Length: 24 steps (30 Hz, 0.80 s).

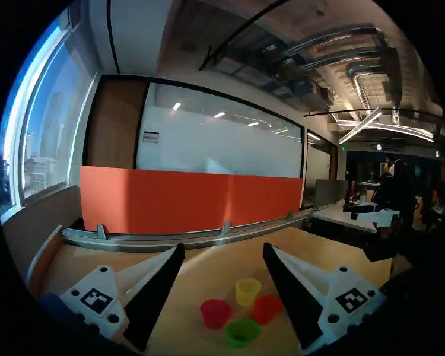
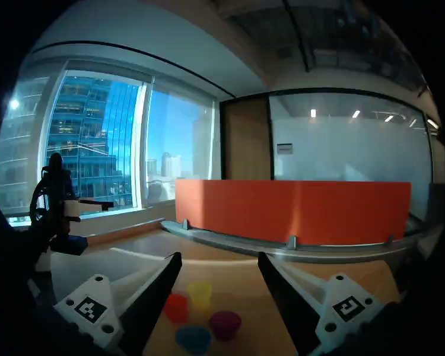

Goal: Pour water

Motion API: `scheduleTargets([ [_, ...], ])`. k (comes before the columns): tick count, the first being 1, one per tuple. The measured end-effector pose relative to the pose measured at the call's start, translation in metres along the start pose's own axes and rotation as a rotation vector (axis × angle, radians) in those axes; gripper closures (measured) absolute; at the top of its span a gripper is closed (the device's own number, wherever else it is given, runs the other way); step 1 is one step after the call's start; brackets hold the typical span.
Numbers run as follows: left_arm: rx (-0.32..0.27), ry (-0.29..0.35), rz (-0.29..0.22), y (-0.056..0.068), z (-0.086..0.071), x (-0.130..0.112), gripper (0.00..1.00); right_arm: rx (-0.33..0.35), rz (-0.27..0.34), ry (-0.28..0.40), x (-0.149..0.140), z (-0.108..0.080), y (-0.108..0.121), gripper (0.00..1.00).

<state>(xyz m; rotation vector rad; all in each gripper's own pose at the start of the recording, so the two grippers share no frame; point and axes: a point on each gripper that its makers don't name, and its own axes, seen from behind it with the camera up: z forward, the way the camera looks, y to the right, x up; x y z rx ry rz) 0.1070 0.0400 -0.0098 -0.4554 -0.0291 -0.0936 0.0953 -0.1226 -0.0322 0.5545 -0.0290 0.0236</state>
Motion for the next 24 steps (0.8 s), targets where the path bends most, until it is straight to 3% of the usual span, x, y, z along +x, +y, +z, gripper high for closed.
scheduleTargets([
  [9,-0.026,-0.039,0.056,0.002,-0.002,-0.013,0.02,0.058,-0.026,-0.049,-0.014,0.005,-0.013,0.01],
  [24,-0.081,-0.161,0.099,0.009,0.003,-0.065,0.02,0.147,-0.071,-0.187,-0.068,0.003,-0.026,0.01],
])
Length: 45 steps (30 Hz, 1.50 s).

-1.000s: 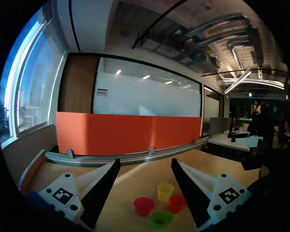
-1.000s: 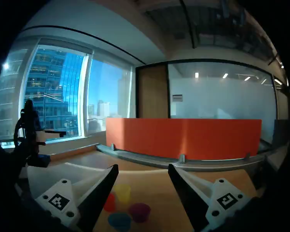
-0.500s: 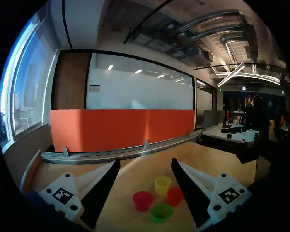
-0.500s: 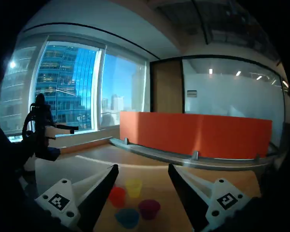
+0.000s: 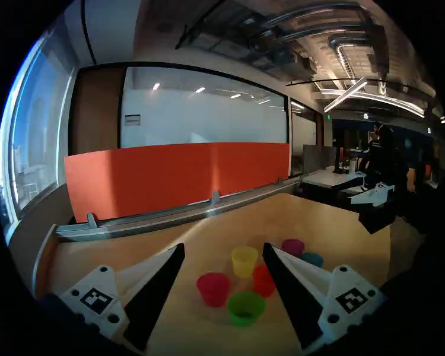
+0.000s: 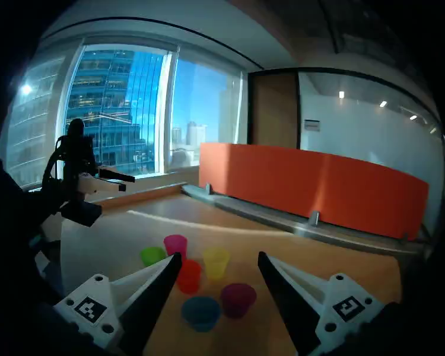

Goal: Pour water

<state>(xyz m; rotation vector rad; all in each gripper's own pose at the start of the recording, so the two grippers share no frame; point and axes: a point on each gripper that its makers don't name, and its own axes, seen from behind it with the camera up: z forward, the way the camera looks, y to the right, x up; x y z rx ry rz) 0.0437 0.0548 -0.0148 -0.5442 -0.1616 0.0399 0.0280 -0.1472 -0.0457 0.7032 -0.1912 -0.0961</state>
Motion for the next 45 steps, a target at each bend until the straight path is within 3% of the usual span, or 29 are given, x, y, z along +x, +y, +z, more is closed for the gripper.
scheduleTargets([
  [21,-0.060,-0.139,0.010,0.010,0.019,-0.082,0.02,0.057,-0.010,-0.168,-0.081,0.014,-0.011,0.01],
  [38,-0.087,-0.257,0.058,0.018,0.037,-0.154,0.02,0.083,-0.013,-0.283,-0.146,0.029,-0.020,0.00],
  [45,-0.113,-0.307,0.081,0.027,0.043,-0.179,0.02,0.085,-0.006,-0.320,-0.165,0.032,-0.021,0.00],
])
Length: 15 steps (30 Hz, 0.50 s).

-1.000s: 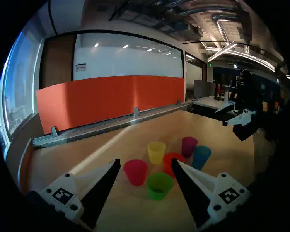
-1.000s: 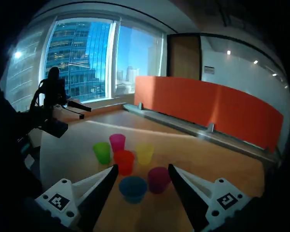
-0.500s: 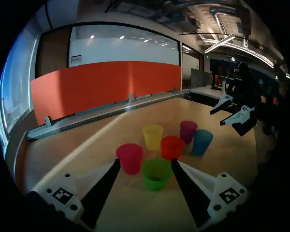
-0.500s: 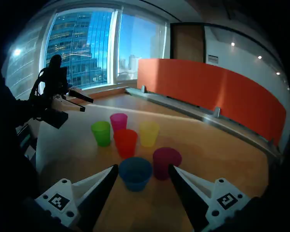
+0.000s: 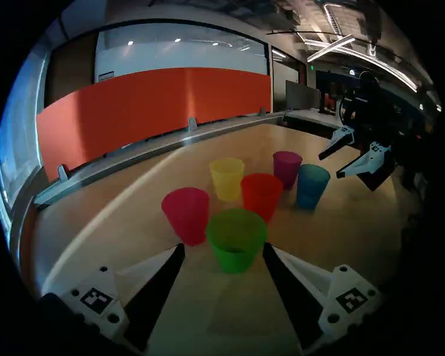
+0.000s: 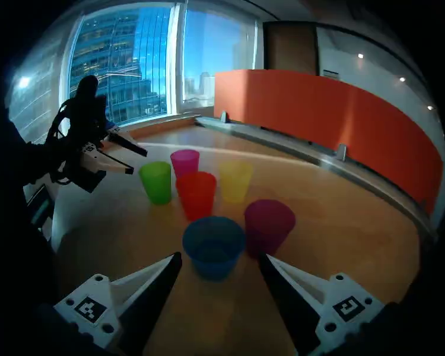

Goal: Pour water

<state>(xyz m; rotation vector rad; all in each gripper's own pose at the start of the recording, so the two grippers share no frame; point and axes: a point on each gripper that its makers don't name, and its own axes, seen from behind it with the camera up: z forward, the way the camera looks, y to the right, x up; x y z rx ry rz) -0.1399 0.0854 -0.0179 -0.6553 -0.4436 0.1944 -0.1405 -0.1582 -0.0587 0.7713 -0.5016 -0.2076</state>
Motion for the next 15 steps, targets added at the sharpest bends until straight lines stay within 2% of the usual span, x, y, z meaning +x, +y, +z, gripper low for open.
scheduleTargets([
  [15,-0.045,-0.069,0.034,0.009,0.023,-0.015,0.02,0.010,-0.013,-0.053,-0.016,0.017,-0.003,0.00],
])
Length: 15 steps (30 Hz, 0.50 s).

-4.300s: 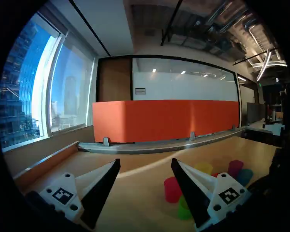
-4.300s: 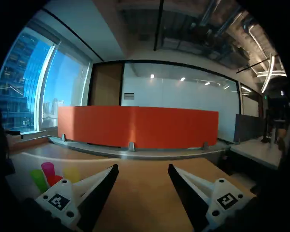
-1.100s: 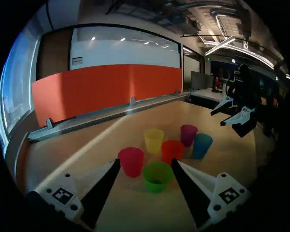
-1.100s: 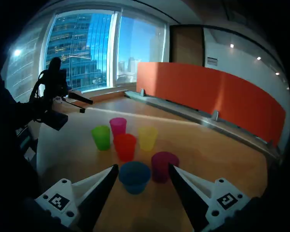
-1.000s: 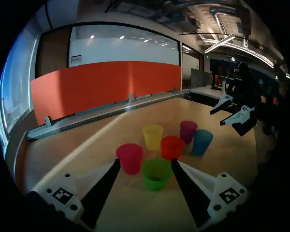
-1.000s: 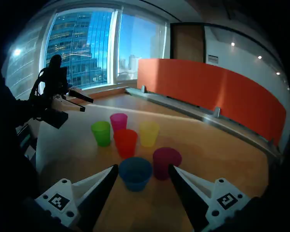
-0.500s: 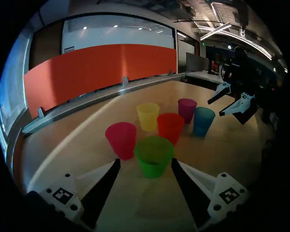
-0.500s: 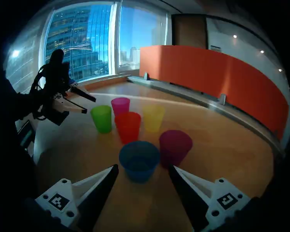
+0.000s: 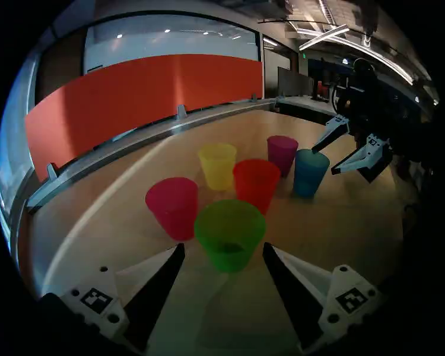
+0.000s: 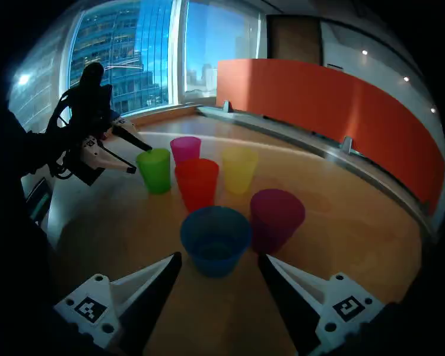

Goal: Pour water

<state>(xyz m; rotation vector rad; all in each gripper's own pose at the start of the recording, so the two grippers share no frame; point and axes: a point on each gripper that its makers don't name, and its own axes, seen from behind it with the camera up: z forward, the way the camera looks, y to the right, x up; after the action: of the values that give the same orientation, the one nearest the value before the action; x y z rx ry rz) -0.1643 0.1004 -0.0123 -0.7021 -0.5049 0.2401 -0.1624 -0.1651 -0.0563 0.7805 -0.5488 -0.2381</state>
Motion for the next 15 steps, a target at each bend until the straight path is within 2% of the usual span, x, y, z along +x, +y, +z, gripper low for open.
scheduleTargets([
  [6,-0.014,-0.020,0.023,0.002,0.010,0.000,0.02,0.010,-0.005,-0.019,-0.002,0.009,-0.003,0.00],
  [15,-0.036,-0.028,0.014,0.005,0.024,0.005,0.02,0.020,-0.002,-0.042,-0.002,0.019,-0.004,0.00],
])
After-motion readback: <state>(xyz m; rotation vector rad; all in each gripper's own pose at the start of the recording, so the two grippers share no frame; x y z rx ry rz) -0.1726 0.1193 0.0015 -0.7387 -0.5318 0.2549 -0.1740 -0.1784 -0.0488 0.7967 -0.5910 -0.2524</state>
